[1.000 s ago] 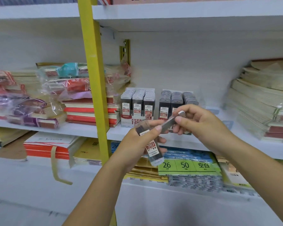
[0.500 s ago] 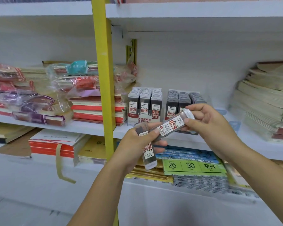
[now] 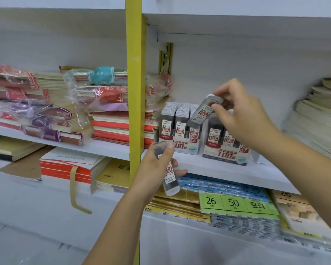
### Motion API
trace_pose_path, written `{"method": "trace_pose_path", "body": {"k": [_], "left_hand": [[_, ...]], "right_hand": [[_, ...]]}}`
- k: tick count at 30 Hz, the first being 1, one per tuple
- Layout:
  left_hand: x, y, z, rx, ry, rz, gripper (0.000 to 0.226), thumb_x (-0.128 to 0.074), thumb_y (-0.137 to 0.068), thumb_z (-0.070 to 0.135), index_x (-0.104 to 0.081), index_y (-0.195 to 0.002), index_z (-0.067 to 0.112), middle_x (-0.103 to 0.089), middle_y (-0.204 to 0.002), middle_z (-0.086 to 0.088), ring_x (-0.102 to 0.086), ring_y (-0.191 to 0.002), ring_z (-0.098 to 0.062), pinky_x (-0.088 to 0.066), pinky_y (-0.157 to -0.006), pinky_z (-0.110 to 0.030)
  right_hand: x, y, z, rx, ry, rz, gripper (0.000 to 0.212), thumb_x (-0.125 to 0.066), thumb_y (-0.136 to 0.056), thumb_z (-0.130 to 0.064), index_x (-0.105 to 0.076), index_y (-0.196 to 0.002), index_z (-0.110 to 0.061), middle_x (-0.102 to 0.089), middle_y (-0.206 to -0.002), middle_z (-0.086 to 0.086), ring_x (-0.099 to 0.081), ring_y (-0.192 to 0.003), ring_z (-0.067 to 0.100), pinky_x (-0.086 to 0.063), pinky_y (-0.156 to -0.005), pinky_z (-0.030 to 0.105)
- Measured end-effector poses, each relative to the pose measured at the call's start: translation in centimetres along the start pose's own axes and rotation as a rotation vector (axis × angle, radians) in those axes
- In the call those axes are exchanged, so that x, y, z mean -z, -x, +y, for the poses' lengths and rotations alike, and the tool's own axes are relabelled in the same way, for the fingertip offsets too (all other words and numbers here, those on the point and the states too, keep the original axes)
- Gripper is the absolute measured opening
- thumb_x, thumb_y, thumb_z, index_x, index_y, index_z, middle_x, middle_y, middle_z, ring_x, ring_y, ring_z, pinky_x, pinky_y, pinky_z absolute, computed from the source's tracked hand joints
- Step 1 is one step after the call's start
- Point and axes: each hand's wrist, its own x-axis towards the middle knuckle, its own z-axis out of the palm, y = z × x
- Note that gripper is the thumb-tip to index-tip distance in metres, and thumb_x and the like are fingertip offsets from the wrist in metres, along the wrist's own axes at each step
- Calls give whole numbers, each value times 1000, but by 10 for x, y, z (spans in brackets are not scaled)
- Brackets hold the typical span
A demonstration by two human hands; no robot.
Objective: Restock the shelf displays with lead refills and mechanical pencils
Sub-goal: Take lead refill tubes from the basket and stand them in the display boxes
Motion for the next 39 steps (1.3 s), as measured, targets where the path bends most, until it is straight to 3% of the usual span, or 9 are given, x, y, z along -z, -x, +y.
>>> {"method": "trace_pose_path", "body": {"k": [5,10,18,21,24,27,30,34,39], "left_hand": [[11,0,3,-85,-87,104,11,-73,-88,39,-70,-94,32,-77,-87,6,-75,-77,-10,-55,-57,-18],[18,1,9,-77,-103,147,4,-70,-87,48,-68,-83,46,-74,-87,23,-72,-76,1,-53,-53,-15],[26,1,16,-27,-54,108,14,-56,-97,49,-65,-103,40,-74,-79,9,-71,-77,-3,-52,-59,-14],[29,1,18,-62,1,66,13,-59,-98,41,-68,-89,37,-73,-85,7,-72,-84,-7,-56,-64,-20],[29,1,19,-83,41,50,15,-62,-96,37,-69,-82,35,-73,-86,4,-73,-87,-12,-57,-65,-23],[26,0,16,-83,91,69,10,-65,-90,38,-69,-85,30,-75,-97,-8,-73,-94,-18,-58,-68,-24],[20,-1,14,-84,112,88,14,-69,-84,38,-70,-87,23,-75,-102,-11,-73,-97,-20,-60,-72,-27],[10,-7,11,-235,-194,186,12,-66,-95,25,-73,-106,27,-74,-103,8,-68,-99,-4,-56,-77,-17],[2,-17,5,-509,-834,171,47,-54,-103,24,-45,-148,27,-42,-152,14,-32,-140,0,-25,-114,-18]], "right_hand": [[-20,-14,-5,90,84,-81,14,-57,-96,-21,-47,-105,-22,-67,-98,-1,-62,-83,18,-50,-69,30],[-34,-26,-1,-11,-12,-130,14,-59,-94,-22,-50,-102,-28,-59,-91,-16,-60,-86,8,-47,-71,22],[-60,-20,0,97,450,-119,30,-63,-90,-33,-63,-119,-29,-49,-119,-4,-35,-114,19,-32,-95,36],[-64,15,-13,87,225,-67,33,-52,-92,-33,-60,-123,-26,-48,-113,-14,-39,-105,2,-32,-90,20],[-75,60,-27,-178,-202,-284,27,-50,-92,-41,-50,-119,-42,-54,-105,-27,-56,-90,-10,-48,-70,10],[-79,79,-28,-507,-711,-281,22,-59,-95,-23,-55,-112,-36,-70,-104,-7,-71,-83,8,-58,-72,26],[-72,74,-27,-603,-872,-127,22,-62,-92,-8,-65,-108,-23,-75,-90,2,-72,-80,20,-58,-72,29],[-48,54,-21,-402,-627,38,26,-60,-92,-14,-64,-104,-37,-71,-90,-9,-68,-81,6,-56,-66,17],[-16,11,-20,8,-129,169,20,-64,-91,-18,-52,-105,-26,-60,-89,-20,-60,-82,-7,-45,-70,2]]}}
